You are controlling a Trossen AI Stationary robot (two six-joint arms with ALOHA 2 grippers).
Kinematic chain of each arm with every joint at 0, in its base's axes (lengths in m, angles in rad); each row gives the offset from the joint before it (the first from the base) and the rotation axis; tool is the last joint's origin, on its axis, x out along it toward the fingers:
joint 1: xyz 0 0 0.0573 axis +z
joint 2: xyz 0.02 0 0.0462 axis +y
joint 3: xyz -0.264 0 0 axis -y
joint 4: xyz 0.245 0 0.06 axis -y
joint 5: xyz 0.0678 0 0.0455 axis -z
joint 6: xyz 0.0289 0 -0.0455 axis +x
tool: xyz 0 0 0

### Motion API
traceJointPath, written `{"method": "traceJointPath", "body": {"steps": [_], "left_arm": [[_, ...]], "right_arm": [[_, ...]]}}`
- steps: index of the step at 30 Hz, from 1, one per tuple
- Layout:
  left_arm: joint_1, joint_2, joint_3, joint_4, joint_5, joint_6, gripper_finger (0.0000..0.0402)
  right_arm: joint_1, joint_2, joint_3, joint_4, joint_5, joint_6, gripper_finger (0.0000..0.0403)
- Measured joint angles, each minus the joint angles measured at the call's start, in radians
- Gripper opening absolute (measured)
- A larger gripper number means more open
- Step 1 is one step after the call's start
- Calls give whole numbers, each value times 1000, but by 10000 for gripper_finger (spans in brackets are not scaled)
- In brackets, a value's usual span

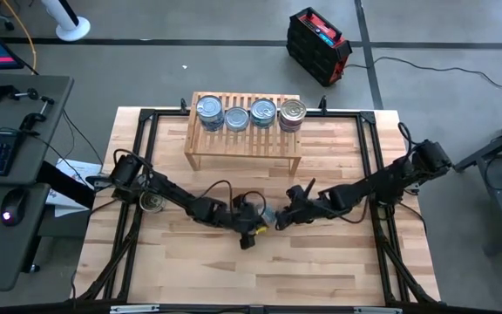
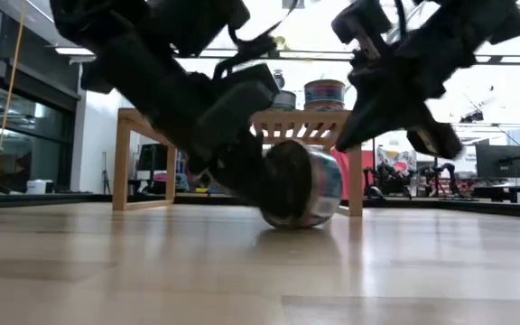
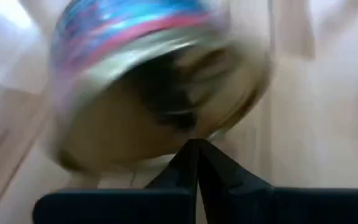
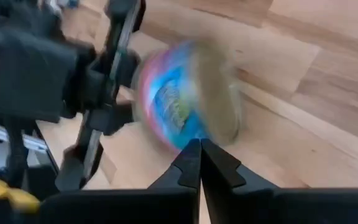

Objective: Stack canned seafood by type on shelf
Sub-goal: Stack the blue-pink tuna can on top of the other blue-pink tuna can on the shelf

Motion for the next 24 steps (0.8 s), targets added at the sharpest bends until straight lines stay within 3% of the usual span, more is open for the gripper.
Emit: {"method": "traceJointPath", "body": {"steps": [8,14,19,24], "left_arm": [[-50,-13,4,-94,9,-180,0],[-83,-145,3,-333,32,-137,0],[-79,-323,-48,-438,-65,-68,0],[-52,-540,-161,-475,-133,-139,0]], "right_arm": [[-2,1,98,-49,-8,-81,0],[-13,7,258,-99,40,-216,0],[-52,110,541,-461,51,-431,0],[-87,264,802,-802,16,-611,5]]}}
